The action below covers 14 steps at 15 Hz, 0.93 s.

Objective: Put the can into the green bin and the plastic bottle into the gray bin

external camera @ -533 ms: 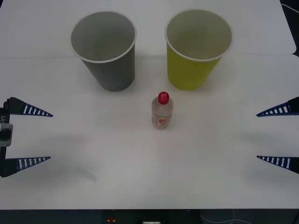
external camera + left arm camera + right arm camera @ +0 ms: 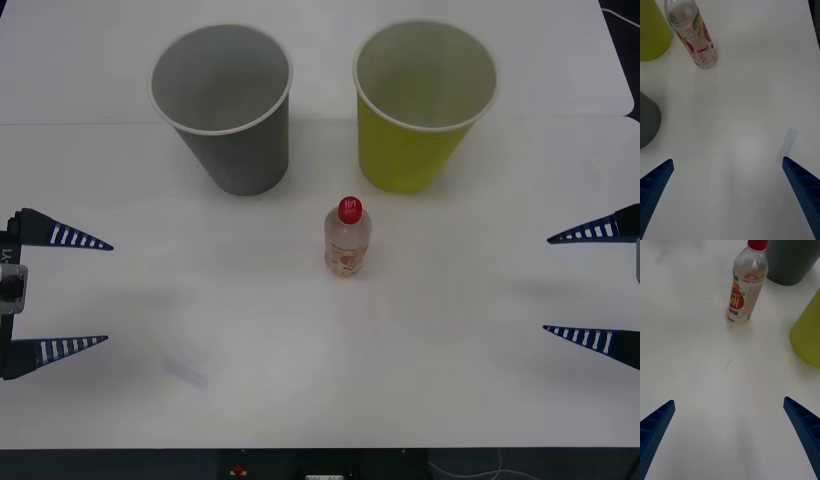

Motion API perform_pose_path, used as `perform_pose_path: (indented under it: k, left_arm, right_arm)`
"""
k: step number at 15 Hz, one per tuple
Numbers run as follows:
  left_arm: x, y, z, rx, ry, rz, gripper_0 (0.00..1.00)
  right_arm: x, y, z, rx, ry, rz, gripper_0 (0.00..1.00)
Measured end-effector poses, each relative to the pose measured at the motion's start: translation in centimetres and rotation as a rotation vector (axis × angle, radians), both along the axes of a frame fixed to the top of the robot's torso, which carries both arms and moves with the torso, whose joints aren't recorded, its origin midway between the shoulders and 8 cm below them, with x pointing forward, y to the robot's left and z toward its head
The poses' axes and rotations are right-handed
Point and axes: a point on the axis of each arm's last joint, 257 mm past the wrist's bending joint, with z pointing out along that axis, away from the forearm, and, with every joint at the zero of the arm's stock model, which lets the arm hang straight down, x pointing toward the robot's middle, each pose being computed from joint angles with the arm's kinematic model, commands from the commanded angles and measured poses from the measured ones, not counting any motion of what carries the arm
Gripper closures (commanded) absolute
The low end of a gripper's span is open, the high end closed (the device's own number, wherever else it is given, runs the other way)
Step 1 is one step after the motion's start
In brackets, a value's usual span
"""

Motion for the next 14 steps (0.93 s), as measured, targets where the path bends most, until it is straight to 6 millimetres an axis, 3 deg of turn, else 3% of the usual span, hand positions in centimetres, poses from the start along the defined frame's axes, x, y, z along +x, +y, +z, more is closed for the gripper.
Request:
perform_pose_path:
  k: [5, 14]
  left_arm:
    - [0.0, 0.0, 0.0, 0.0, 0.0, 0.0, 0.0]
    - [0.0, 0.0, 0.0, 0.0, 0.0, 0.0, 0.0]
  right_arm:
    - [0.8, 3.1, -1.2, 0.123, -0.009, -0.028, 0.0]
    - [2.5, 6.8, -3.2, 0.282, -0.005, -0.041, 0.0]
